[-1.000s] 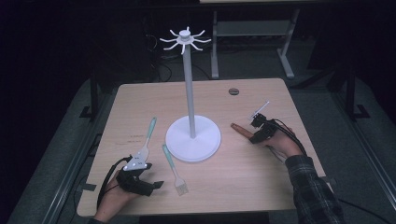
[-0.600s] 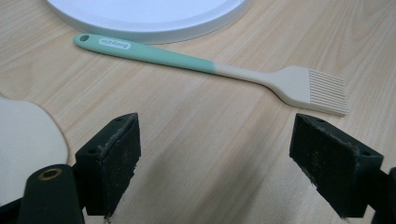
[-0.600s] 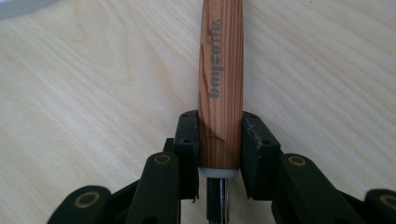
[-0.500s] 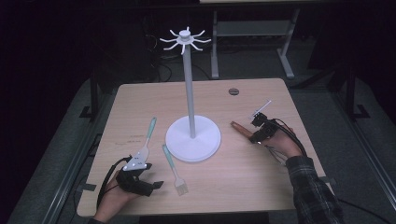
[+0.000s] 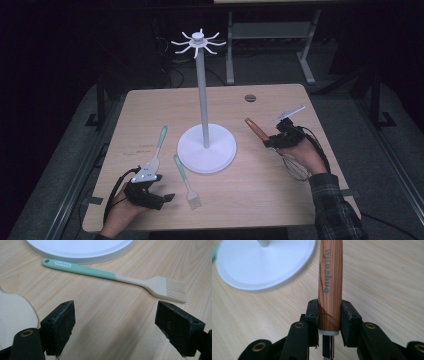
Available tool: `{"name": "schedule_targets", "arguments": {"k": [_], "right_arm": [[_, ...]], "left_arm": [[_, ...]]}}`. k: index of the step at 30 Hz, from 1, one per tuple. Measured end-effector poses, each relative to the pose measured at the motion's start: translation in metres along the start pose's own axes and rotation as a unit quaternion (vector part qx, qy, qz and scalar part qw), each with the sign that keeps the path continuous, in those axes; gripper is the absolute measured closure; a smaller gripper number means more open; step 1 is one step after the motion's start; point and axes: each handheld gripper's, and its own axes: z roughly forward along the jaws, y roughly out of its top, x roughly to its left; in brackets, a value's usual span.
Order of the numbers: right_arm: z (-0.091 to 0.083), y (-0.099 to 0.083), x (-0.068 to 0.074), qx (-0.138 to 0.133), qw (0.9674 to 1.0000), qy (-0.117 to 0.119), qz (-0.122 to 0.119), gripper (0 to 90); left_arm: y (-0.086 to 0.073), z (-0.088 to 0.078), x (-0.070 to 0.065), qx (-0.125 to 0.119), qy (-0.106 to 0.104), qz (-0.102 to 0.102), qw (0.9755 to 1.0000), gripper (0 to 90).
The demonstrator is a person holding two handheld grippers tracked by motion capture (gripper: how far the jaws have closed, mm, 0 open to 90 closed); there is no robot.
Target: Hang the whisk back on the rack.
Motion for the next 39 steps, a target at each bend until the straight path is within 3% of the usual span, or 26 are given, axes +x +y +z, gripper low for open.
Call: {"name": "schedule_targets", "arguments": {"k": [10, 12, 16, 23, 26, 27, 28, 29, 30, 31, 35, 36, 37, 39], "right_arm": [[-0.028, 0.0, 0.012, -0.059, 0.9982, 0.013, -0.008, 71.3], [-0.037, -0.001, 0.015, -0.085, 0.9958, 0.032, -0.01, 71.3], [-0.045, -0.001, 0.015, -0.111, 0.9926, 0.048, -0.006, 71.3], [-0.053, -0.001, 0.016, -0.132, 0.9894, 0.06, -0.002, 71.3], [-0.061, 0.001, 0.02, -0.162, 0.9839, 0.075, -0.004, 71.3], [-0.061, 0.001, 0.02, -0.162, 0.9839, 0.075, -0.004, 71.3], [-0.065, 0.003, 0.023, -0.175, 0.981, 0.084, -0.008, 71.3], [-0.065, 0.003, 0.023, -0.175, 0.981, 0.084, -0.008, 71.3], [-0.069, 0.005, 0.027, -0.186, 0.9784, 0.09, -0.01, 71.3], [-0.069, 0.005, 0.027, -0.186, 0.9784, 0.09, -0.01, 71.3], [-0.075, 0.01, 0.035, -0.209, 0.9716, 0.11, -0.016, 71.3], [-0.075, 0.01, 0.035, -0.209, 0.9716, 0.11, -0.016, 71.3], [-0.078, 0.013, 0.039, -0.219, 0.9683, 0.118, -0.018, 71.3], [-0.079, 0.015, 0.041, -0.223, 0.9671, 0.12, -0.021, 71.3]], "left_arm": [[0.0, -0.003, 0.001, -0.007, 0.002, 0.0, 1.0, 16.0], [0.0, -0.003, 0.001, -0.01, 0.002, -0.001, 1.0, 16.0], [0.0, -0.002, 0.002, -0.008, 0.002, -0.001, 1.0, 16.0], [0.0, -0.002, 0.001, -0.009, 0.002, -0.004, 1.0, 16.0], [0.0, -0.002, 0.002, -0.009, 0.003, -0.006, 0.9999, 16.0], [0.0, -0.002, 0.002, -0.01, 0.003, -0.008, 0.9999, 16.0], [0.0, -0.002, 0.002, -0.01, 0.003, -0.008, 0.9999, 16.0], [0.0, -0.002, 0.003, -0.008, 0.004, -0.005, 1.0, 16.0], [0.0, -0.002, 0.003, -0.009, 0.004, -0.006, 0.9999, 16.0], [0.0, -0.002, 0.003, -0.012, 0.003, -0.007, 0.9999, 16.0], [0.0, -0.002, 0.002, -0.014, 0.002, -0.01, 0.9999, 16.0], [0.0, -0.002, 0.003, -0.014, 0.002, -0.01, 0.9998, 16.0], [0.0, -0.002, 0.002, -0.018, 0.001, -0.014, 0.9997, 16.0], [0.001, -0.002, 0.002, -0.022, 0.003, -0.017, 0.9996, 16.0]]}}
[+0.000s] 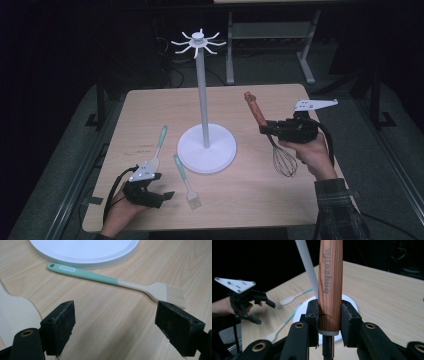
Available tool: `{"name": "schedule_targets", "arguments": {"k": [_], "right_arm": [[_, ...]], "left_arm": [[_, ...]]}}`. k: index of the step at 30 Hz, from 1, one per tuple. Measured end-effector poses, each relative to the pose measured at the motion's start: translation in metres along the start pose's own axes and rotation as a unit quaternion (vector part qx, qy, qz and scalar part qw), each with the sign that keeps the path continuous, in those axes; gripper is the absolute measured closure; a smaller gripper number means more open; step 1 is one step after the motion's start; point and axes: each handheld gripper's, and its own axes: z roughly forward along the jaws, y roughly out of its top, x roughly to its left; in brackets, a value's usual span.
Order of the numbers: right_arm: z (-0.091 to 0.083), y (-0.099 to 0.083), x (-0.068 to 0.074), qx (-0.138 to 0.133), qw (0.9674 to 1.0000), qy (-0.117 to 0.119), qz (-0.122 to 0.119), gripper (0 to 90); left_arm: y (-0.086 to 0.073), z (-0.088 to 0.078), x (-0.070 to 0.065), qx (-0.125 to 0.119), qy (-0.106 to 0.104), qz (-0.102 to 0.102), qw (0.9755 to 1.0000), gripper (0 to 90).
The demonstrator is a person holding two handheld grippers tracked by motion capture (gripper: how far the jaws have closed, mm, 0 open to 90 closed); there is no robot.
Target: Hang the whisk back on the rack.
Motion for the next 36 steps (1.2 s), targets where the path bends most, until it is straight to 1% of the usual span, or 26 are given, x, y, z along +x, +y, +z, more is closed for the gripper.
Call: {"name": "schedule_targets", "arguments": {"k": [1, 2, 3, 4, 5, 8, 9, 10, 11, 12, 13, 15, 16, 18, 19, 21, 22, 24, 25, 26, 27, 29, 32, 33, 36], "right_arm": [[0.0, 0.005, 0.005, -0.007, 0.9999, 0.005, -0.007, 71.3], [0.0, 0.005, 0.005, -0.007, 0.9999, 0.005, -0.007, 71.3], [-0.001, 0.011, 0.009, -0.016, 0.9997, 0.012, -0.014, 71.3], [-0.001, 0.011, 0.009, -0.016, 0.9997, 0.012, -0.014, 71.3], [-0.002, 0.016, 0.014, -0.024, 0.9994, 0.017, -0.02, 71.3], [-0.003, 0.021, 0.017, -0.032, 0.999, 0.02, -0.024, 71.3], [-0.003, 0.026, 0.02, -0.041, 0.9985, 0.027, -0.026, 71.3], [-0.003, 0.026, 0.02, -0.041, 0.9985, 0.027, -0.026, 71.3], [-0.004, 0.03, 0.023, -0.053, 0.9976, 0.036, -0.027, 71.3], [-0.004, 0.03, 0.023, -0.053, 0.9976, 0.036, -0.027, 71.3], [-0.005, 0.033, 0.024, -0.058, 0.9971, 0.039, -0.028, 71.3], [-0.004, 0.041, 0.03, -0.065, 0.9962, 0.046, -0.036, 71.3], [-0.004, 0.041, 0.03, -0.065, 0.9962, 0.046, -0.036, 71.3], [-0.003, 0.047, 0.034, -0.068, 0.9956, 0.048, -0.043, 71.3], [-0.003, 0.052, 0.036, -0.073, 0.9948, 0.054, -0.046, 71.3], [-0.003, 0.057, 0.039, -0.078, 0.9941, 0.056, -0.051, 71.3], [-0.003, 0.057, 0.039, -0.078, 0.9941, 0.056, -0.051, 71.3], [-0.003, 0.062, 0.041, -0.082, 0.9934, 0.059, -0.055, 71.3], [-0.004, 0.068, 0.043, -0.086, 0.9928, 0.061, -0.056, 71.3], [-0.004, 0.068, 0.043, -0.086, 0.9928, 0.061, -0.056, 71.3], [-0.005, 0.073, 0.045, -0.092, 0.9917, 0.066, -0.061, 71.3], [-0.005, 0.075, 0.047, -0.094, 0.9912, 0.067, -0.064, 71.3], [-0.004, 0.082, 0.051, -0.096, 0.9905, 0.068, -0.071, 71.3], [-0.003, 0.085, 0.052, -0.101, 0.9894, 0.077, -0.07, 71.3], [-0.003, 0.087, 0.055, -0.105, 0.9886, 0.079, -0.073, 71.3]], "left_arm": [[0.0, 0.0, 0.0, -0.001, -0.001, -0.001, 1.0, 16.0], [0.0, 0.0, 0.0, -0.003, 0.001, 0.001, 1.0, 16.0], [0.001, 0.0, -0.001, -0.004, 0.001, 0.003, 1.0, 16.0], [0.001, 0.0, -0.001, -0.004, 0.001, 0.003, 1.0, 16.0], [0.001, 0.001, -0.002, -0.006, 0.0, 0.001, 1.0, 16.0], [0.001, 0.002, -0.003, -0.005, -0.001, 0.004, 1.0, 16.0], [0.002, 0.002, -0.003, -0.003, -0.002, 0.005, 1.0, 16.0], [0.002, 0.002, -0.003, -0.004, -0.002, 0.004, 1.0, 16.0], [0.003, 0.002, -0.004, -0.003, -0.002, 0.008, 1.0, 16.0], [0.003, 0.002, -0.004, -0.003, -0.002, 0.008, 1.0, 16.0], [0.003, 0.003, -0.005, -0.006, -0.004, 0.005, 1.0, 16.0], [0.003, 0.004, -0.005, -0.005, -0.004, 0.007, 0.9999, 16.0], [0.003, 0.004, -0.006, -0.004, -0.005, 0.007, 1.0, 16.0], [0.004, 0.004, -0.007, -0.004, -0.007, 0.006, 0.9999, 16.0], [0.004, 0.004, -0.007, -0.004, -0.007, 0.006, 0.9999, 16.0], [0.004, 0.004, -0.007, -0.003, -0.008, 0.007, 0.9999, 16.0], [0.004, 0.004, -0.007, -0.003, -0.008, 0.007, 0.9999, 16.0], [0.004, 0.004, -0.006, -0.001, -0.008, 0.008, 0.9999, 16.0], [0.004, 0.004, -0.006, -0.002, -0.008, 0.008, 0.9999, 16.0], [0.004, 0.004, -0.006, -0.002, -0.008, 0.008, 0.9999, 16.0], [0.003, 0.004, -0.006, -0.003, -0.008, 0.005, 1.0, 16.1], [0.004, 0.003, -0.006, 0.001, -0.008, 0.009, 0.9999, 16.1], [0.004, 0.004, -0.007, -0.002, -0.008, 0.005, 0.9999, 16.1], [0.004, 0.004, -0.007, -0.003, -0.008, 0.005, 0.9999, 16.1], [0.004, 0.003, -0.006, 0.0, -0.008, 0.009, 0.9999, 16.1]]}}
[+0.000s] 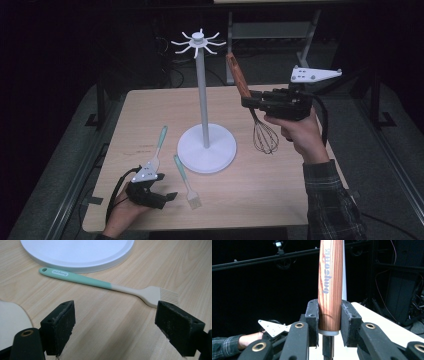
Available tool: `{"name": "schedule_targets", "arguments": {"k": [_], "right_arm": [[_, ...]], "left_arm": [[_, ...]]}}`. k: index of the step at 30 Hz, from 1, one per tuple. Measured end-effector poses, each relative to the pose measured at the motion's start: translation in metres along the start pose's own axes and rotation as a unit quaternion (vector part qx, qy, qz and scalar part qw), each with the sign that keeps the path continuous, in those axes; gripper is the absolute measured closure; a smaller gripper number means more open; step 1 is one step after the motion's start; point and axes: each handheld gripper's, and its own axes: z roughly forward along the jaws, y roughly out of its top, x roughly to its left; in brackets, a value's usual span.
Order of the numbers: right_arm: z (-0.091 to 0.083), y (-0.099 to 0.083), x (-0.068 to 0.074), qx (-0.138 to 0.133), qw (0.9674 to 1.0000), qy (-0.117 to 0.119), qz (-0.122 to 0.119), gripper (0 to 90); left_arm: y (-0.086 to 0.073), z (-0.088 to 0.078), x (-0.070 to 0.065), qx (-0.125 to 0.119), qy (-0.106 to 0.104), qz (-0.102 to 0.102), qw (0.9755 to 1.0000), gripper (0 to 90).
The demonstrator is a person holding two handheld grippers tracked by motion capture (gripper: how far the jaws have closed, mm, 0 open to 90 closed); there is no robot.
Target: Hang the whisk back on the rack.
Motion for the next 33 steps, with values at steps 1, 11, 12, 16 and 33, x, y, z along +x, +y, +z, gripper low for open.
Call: {"name": "schedule_targets", "arguments": {"k": [1, 11, 12, 16, 33], "right_arm": [[0.002, 0.004, 0.002, -0.002, 1.0, 0.004, -0.006, 71.3], [0.016, 0.018, 0.007, 0.004, 0.9997, 0.009, -0.02, 71.3], [0.016, 0.018, 0.007, 0.004, 0.9997, 0.009, -0.02, 71.3], [0.023, 0.02, 0.005, 0.01, 0.9997, 0.009, -0.019, 71.3], [0.052, 0.019, -0.003, 0.031, 0.9994, 0.004, -0.013, 71.3]], "left_arm": [[0.0, 0.0, 0.0, -0.003, 0.0, -0.002, 1.0, 16.1], [0.0, -0.001, 0.0, -0.003, 0.0, -0.004, 1.0, 16.2], [0.0, -0.001, 0.0, -0.003, -0.001, -0.005, 1.0, 16.2], [0.0, -0.002, 0.0, -0.002, -0.001, -0.003, 1.0, 16.2], [-0.002, -0.004, 0.001, -0.008, -0.002, -0.005, 1.0, 16.2]]}}
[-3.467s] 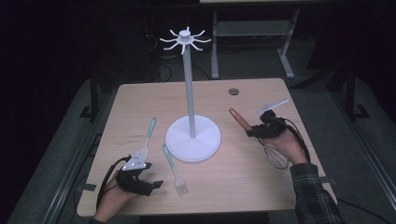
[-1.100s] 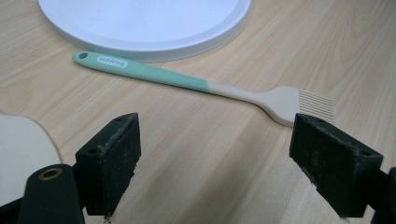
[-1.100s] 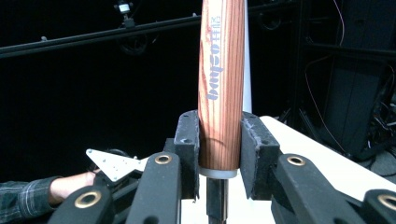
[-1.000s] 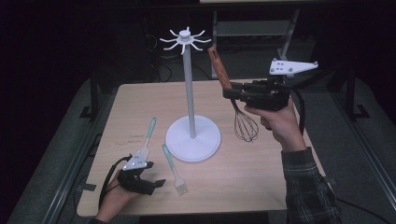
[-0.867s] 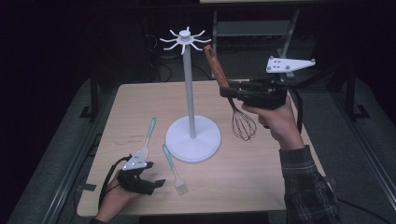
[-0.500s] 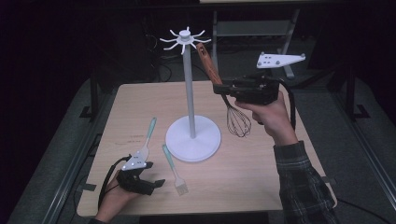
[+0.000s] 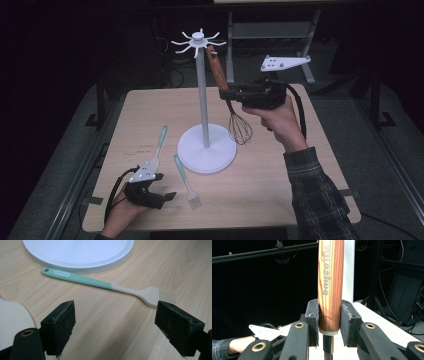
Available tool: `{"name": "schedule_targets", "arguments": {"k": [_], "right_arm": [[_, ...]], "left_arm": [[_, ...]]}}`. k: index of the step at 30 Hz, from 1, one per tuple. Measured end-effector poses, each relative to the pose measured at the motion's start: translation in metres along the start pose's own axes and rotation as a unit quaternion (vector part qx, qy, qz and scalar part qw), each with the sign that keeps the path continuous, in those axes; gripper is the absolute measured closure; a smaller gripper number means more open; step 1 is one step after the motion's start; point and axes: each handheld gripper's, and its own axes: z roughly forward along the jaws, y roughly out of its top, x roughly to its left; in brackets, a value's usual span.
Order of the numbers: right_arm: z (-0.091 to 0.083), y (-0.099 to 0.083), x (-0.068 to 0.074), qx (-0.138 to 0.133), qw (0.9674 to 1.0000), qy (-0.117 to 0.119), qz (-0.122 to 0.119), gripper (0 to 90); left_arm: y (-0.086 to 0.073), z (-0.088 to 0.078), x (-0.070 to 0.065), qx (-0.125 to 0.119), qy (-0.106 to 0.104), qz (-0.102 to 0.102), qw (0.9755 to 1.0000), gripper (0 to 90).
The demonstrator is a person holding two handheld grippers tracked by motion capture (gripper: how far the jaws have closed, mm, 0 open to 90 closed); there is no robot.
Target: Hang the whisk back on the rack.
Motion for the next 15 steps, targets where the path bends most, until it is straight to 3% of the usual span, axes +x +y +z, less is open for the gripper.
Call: {"name": "schedule_targets", "arguments": {"k": [15], "right_arm": [[0.0066, -0.0016, 0.0017, 0.013, 0.9999, 0.0, -0.003, 71.3]], "left_arm": [[-0.0004, -0.0011, 0.0005, 0.001, 0.0, 0.001, 1.0, 16.2]]}}
